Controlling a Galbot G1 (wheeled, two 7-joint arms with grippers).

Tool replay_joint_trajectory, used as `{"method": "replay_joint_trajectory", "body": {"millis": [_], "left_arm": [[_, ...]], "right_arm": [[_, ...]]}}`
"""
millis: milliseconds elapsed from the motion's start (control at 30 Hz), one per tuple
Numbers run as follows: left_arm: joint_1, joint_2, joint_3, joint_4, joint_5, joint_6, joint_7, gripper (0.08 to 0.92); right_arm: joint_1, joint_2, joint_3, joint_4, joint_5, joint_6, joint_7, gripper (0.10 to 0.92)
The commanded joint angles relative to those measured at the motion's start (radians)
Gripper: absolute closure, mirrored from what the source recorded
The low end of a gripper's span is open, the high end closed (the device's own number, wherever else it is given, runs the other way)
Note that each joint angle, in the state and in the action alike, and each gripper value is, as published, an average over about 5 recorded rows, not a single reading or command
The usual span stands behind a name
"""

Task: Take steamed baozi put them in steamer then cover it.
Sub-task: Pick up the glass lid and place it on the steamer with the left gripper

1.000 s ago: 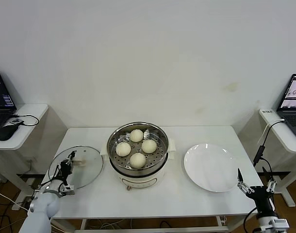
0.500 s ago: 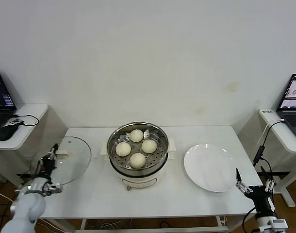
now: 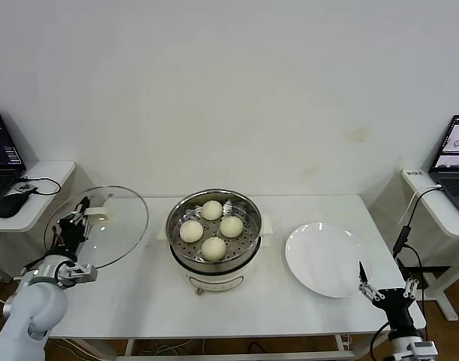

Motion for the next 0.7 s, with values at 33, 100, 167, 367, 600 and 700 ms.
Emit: {"method": "replay_joint_trajectory", "body": {"millis": [33,100,167,367,600,700], "left_arm": [[-0.073,0.066,0.290,-0.161,-0.112,0.208,0.041,0.845],[-0.118,0.062,0.359,-0.160,-0.112,0.244,0.040,0.845],[-0.172,0.051,0.419,-0.158,-0.108,0.283,0.048,0.845],[-0.323,-0.027,0.554,-0.141,-0.058,0.384,0.089,0.845],[-0.376,-0.144,0.622,-0.120,0.080,0.451,0.168,0.845],[-0.382,-0.197,0.631,-0.108,0.152,0.456,0.202,0.845]], "right_arm": [[-0.019,0.024,-0.003,0.013,-0.146,0.017,0.011,0.202],[-0.027,0.034,-0.006,0.016,-0.176,0.021,0.015,0.203],[-0.032,0.044,-0.010,0.016,-0.204,0.025,0.018,0.203],[-0.031,0.065,-0.027,0.016,-0.242,0.022,0.024,0.203],[-0.023,0.085,-0.046,0.008,-0.268,0.020,0.028,0.202],[-0.018,0.091,-0.056,-0.002,-0.282,0.023,0.032,0.203]]}}
